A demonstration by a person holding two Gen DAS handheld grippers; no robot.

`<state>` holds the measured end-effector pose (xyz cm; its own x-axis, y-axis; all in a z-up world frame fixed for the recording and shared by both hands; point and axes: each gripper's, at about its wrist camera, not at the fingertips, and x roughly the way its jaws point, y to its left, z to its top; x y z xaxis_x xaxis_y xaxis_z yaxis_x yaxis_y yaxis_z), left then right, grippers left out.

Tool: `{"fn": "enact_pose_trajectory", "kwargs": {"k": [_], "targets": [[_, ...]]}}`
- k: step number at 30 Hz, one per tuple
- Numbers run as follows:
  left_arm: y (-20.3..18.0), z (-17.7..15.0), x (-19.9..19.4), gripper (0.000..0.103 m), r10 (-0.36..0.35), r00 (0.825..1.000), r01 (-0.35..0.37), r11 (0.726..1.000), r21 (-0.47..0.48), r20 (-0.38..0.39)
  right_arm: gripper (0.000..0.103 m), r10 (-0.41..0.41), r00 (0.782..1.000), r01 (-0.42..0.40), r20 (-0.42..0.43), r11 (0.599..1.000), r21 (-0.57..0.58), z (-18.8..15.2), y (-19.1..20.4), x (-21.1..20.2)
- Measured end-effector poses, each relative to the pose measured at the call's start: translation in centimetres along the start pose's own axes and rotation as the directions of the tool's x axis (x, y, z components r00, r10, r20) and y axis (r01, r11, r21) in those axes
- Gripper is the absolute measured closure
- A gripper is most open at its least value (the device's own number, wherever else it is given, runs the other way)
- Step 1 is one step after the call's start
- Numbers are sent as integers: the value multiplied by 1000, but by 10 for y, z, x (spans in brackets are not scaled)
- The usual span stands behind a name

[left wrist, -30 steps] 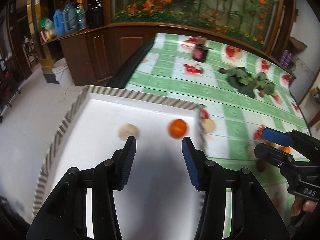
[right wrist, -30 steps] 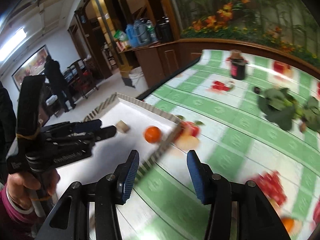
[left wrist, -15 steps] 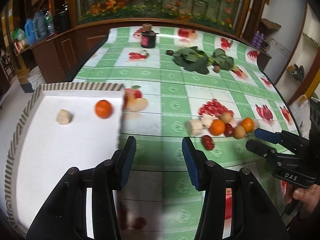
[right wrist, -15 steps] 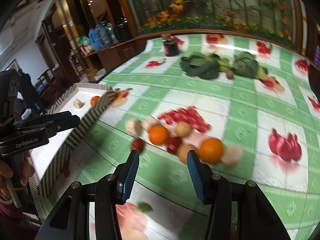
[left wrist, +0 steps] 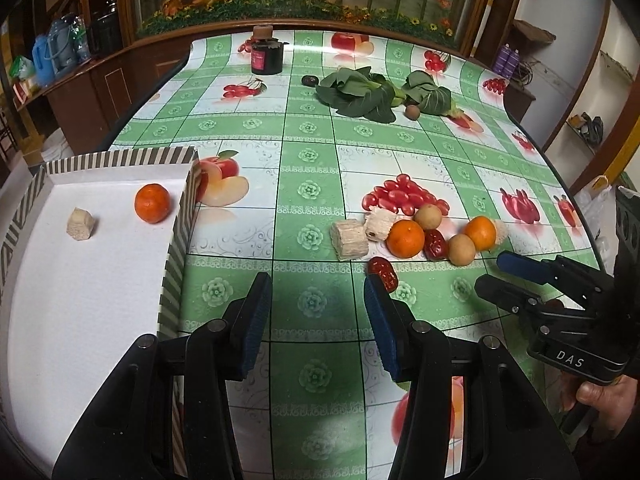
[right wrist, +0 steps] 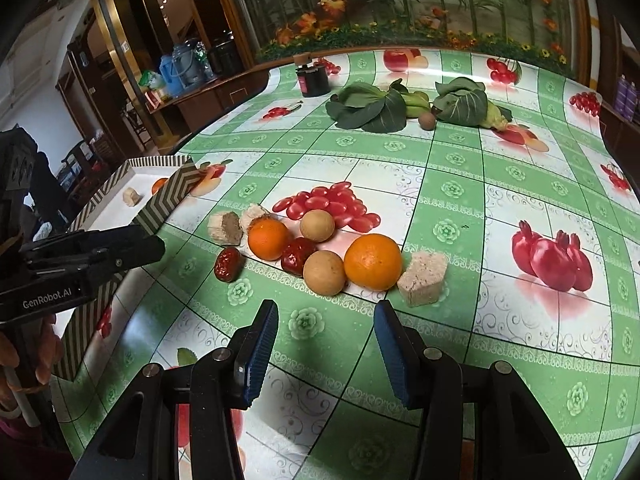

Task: Organize fruits
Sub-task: 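Move both open tools back over the fruit cluster, then grasp a second mandarin with the right tool while the left tool grasps another tan cube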

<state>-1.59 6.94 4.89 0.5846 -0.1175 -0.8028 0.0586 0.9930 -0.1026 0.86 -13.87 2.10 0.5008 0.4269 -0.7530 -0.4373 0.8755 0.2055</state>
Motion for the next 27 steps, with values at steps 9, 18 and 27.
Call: {"fn": "enact_pose_trajectory", "kwargs": {"k": [9,18,27], "targets": [[3,3,7,55,16,1000,-16,1000,-7,1,54,-3,1000,3,-3,1000,-16,2,2,-1],[1,5,17,55,12,1000,-12,1000,-2,-17,54,-25,1000,25,-1,1000,8,5,-8,-1],[-3,7,26,55,3,999,-3,1000,6,-38,54,-25,1000,25,11,999,39,11,-23,-2]]}}
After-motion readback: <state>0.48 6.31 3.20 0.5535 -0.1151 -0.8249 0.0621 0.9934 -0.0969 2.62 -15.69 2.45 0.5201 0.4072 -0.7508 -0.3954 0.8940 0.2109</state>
